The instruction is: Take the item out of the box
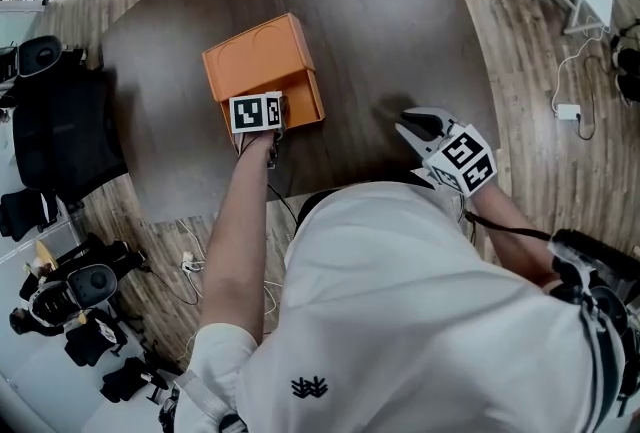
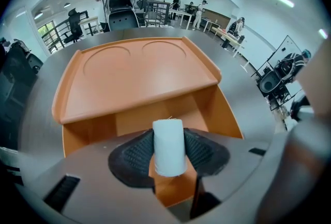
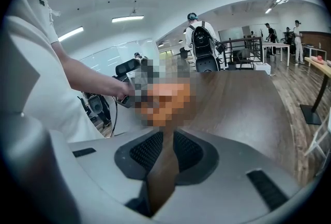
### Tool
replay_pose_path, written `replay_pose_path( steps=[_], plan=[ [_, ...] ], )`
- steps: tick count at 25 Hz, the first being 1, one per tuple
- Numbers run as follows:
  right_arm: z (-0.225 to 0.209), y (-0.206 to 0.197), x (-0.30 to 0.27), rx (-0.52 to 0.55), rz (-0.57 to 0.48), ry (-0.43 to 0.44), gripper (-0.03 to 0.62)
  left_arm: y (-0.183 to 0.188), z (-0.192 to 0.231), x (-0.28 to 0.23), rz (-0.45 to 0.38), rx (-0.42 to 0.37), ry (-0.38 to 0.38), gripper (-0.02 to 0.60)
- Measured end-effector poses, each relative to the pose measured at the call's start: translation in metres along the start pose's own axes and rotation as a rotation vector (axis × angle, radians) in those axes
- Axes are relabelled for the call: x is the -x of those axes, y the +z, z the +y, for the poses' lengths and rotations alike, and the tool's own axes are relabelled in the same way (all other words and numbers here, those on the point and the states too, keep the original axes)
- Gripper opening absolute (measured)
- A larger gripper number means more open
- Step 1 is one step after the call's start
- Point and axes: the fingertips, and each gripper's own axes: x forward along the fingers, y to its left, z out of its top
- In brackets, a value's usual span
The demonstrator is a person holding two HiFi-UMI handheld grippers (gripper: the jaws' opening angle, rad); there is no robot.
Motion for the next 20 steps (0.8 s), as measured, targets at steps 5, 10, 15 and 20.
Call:
replay_pose_path(
  steps=[5,10,15,20],
  plan=[
    [0.013,0.005,-0.007,0.018,0.002,0.007,0.057,0.006,-0.005,0.017,-0.051,-0.007,-0.035,0.186],
    [0.030,0.007,-0.013,0.041,0.004,0.019,0.057,0.007,-0.014,0.037,-0.108,-0.021,-0.064,0.186],
    [0.051,0.012,-0.019,0.066,0.007,0.036,0.057,0.002,-0.019,0.065,-0.169,-0.028,-0.092,0.184],
    [0.079,0.016,-0.027,0.098,0.014,0.046,0.057,-0.012,-0.019,0.098,-0.234,-0.040,-0.117,0.184]
  ],
)
